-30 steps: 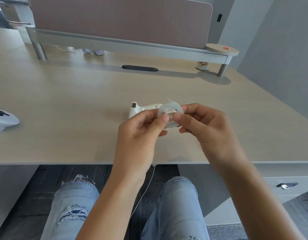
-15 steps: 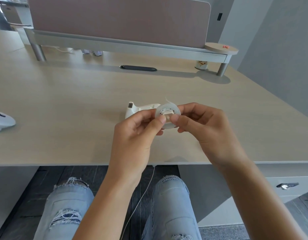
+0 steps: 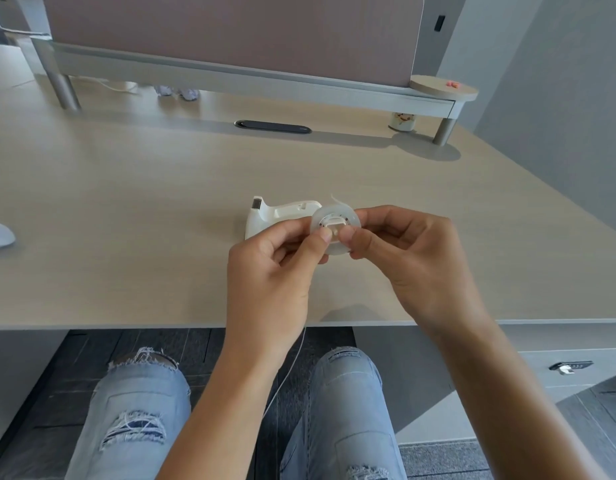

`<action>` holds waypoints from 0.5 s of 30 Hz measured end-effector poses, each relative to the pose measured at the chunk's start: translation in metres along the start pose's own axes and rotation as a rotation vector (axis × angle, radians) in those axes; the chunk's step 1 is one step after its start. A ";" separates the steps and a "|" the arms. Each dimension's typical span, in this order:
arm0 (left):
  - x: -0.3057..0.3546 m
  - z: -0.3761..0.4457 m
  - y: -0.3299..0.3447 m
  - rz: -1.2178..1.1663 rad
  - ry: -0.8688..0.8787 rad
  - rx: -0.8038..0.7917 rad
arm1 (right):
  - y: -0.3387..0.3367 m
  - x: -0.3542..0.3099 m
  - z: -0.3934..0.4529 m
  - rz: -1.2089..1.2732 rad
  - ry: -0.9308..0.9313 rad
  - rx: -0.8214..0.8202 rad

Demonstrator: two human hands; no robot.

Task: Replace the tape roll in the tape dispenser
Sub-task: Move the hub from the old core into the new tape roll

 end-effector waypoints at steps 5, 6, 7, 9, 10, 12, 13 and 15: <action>-0.001 0.000 -0.003 -0.016 -0.015 0.017 | 0.001 0.004 -0.001 0.026 0.003 0.008; -0.002 0.000 -0.004 -0.025 -0.021 0.019 | 0.002 0.004 -0.002 0.030 0.006 0.009; -0.003 -0.001 -0.004 -0.029 -0.026 0.022 | 0.002 0.005 -0.002 0.033 0.011 0.010; -0.003 -0.001 -0.005 -0.038 -0.039 0.031 | 0.003 0.006 -0.002 0.037 0.019 0.008; -0.003 -0.001 -0.005 -0.043 -0.046 0.032 | 0.003 0.006 -0.002 0.042 0.024 0.001; -0.002 0.000 -0.005 -0.057 -0.065 0.012 | 0.004 0.006 -0.001 0.075 0.046 -0.028; -0.002 0.001 -0.005 -0.076 -0.079 -0.007 | 0.005 0.006 0.000 0.106 0.067 -0.050; -0.004 0.003 -0.005 -0.146 -0.112 -0.053 | 0.007 0.006 0.001 0.172 0.110 -0.098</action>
Point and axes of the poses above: each hand's wrist, its own z-axis towards the middle knuckle, its own y-axis out of the palm, x = y × z, the point moved 7 cm from there along z, towards the middle knuckle, and after that the axes turned 8 degrees about z, right-handed, at the moved point
